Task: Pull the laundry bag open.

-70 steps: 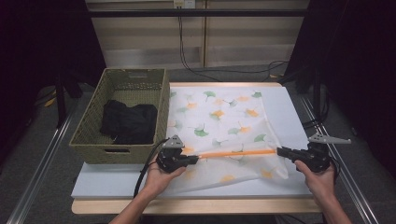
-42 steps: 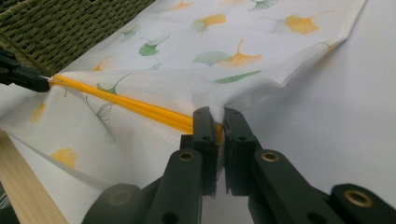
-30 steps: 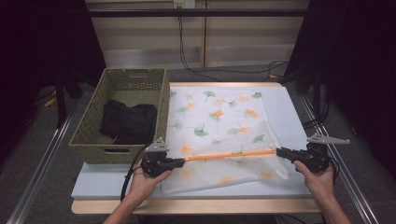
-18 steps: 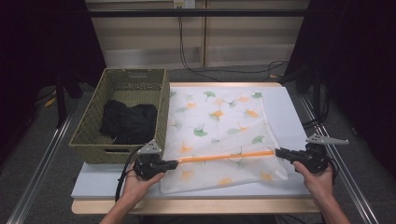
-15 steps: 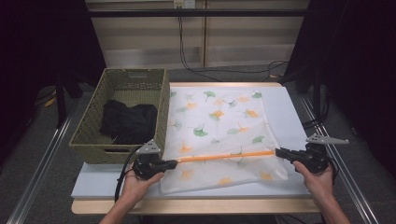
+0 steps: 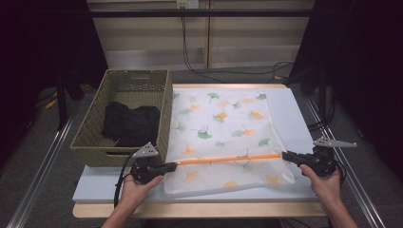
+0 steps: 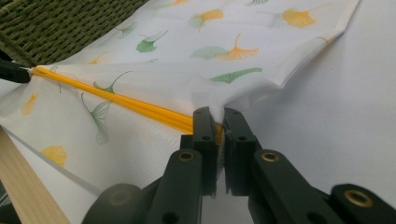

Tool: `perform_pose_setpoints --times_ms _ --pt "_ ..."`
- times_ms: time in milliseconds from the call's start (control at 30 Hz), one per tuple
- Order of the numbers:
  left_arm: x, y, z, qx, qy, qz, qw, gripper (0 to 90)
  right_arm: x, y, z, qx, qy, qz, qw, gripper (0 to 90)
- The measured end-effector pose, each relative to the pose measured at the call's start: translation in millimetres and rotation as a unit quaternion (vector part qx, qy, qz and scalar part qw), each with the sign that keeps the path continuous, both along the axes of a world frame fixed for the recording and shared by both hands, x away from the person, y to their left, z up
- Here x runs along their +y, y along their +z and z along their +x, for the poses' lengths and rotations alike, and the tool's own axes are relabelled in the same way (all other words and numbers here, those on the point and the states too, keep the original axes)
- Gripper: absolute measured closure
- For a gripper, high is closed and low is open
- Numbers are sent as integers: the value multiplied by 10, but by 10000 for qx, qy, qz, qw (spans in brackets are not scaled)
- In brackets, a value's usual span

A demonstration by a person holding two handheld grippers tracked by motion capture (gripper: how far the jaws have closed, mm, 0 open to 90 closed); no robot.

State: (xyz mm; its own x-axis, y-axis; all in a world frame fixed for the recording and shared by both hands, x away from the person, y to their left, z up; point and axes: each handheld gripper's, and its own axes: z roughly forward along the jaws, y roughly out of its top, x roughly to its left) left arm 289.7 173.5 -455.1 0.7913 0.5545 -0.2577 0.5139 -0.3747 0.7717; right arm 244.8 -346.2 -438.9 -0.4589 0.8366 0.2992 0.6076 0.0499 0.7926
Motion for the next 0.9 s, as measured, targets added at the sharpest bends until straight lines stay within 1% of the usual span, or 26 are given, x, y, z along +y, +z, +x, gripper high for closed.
perform_pose_setpoints --times_ms 100,133,167,200,233,267,300,333,367,400,467,500,533,600,633,667,700,733,767,800,867,900 --pt "53 15 0 1 59 34 10000 900 6 -4 4 10 3 -19 10000 853" --pt "56 18 3 13 77 16 10000 900 9 -7 6 6 -18 -25 10000 853" --pt "60 21 8 18 50 18 10000 900 11 -9 9 5 -8 -18 10000 853" --pt "63 29 3 -15 53 117 9999 900 15 -11 14 17 30 -17 10000 853" --pt "60 26 -1 -2 37 121 9999 900 18 -13 16 24 20 -29 10000 853" --pt "63 27 -12 -51 38 168 9998 900 25 -13 16 38 16 -35 10000 853" --pt "68 34 -35 -164 60 231 9996 900 26 -14 19 35 21 -36 10000 853" --pt "77 36 -33 -146 66 245 9996 900 26 -14 18 37 10 -41 10000 853" --pt "101 26 -21 -67 95 129 9998 900 21 -14 19 35 5 -46 10000 853" --pt "112 19 -18 -66 121 83 9999 900 14 -20 22 37 -9 -37 10000 853" --pt "113 11 -17 -57 119 167 9998 900 7 -31 22 61 -32 -25 10000 853" --pt "111 9 -20 -59 101 139 9998 900 4 -36 24 62 -13 -33 10000 853" --pt "115 9 -19 -69 83 167 9998 900 3 -39 24 70 -6 -46 10000 853" --pt "132 11 -24 -99 137 197 9997 900 5 -38 21 61 -22 -47 10000 853" --pt "151 12 -23 -79 121 162 9998 900 6 -37 19 44 -32 -49 10000 853" --pt "169 14 -26 -108 176 181 9996 900 4 -35 17 51 -19 -57 10000 853" --pt "183 13 -27 -85 188 150 9997 900 8 -37 15 69 -26 -40 10000 853" --pt "185 12 -36 -90 200 174 9996 900 7 -38 12 84 -11 -54 9999 853" --pt "182 15 -46 -116 192 243 9995 900 9 -44 15 80 -5 -56 10000 853" --pt "183 7 -51 -86 160 201 9996 900 10 -45 13 84 -3 -45 10000 853" --pt "180 -4 -60 -65 175 267 9995 900 5 -40 10 86 21 -47 9999 853" --pt "186 -9 -62 -54 188 216 9996 900 3 -40 9 61 -11 -83 9999 853"
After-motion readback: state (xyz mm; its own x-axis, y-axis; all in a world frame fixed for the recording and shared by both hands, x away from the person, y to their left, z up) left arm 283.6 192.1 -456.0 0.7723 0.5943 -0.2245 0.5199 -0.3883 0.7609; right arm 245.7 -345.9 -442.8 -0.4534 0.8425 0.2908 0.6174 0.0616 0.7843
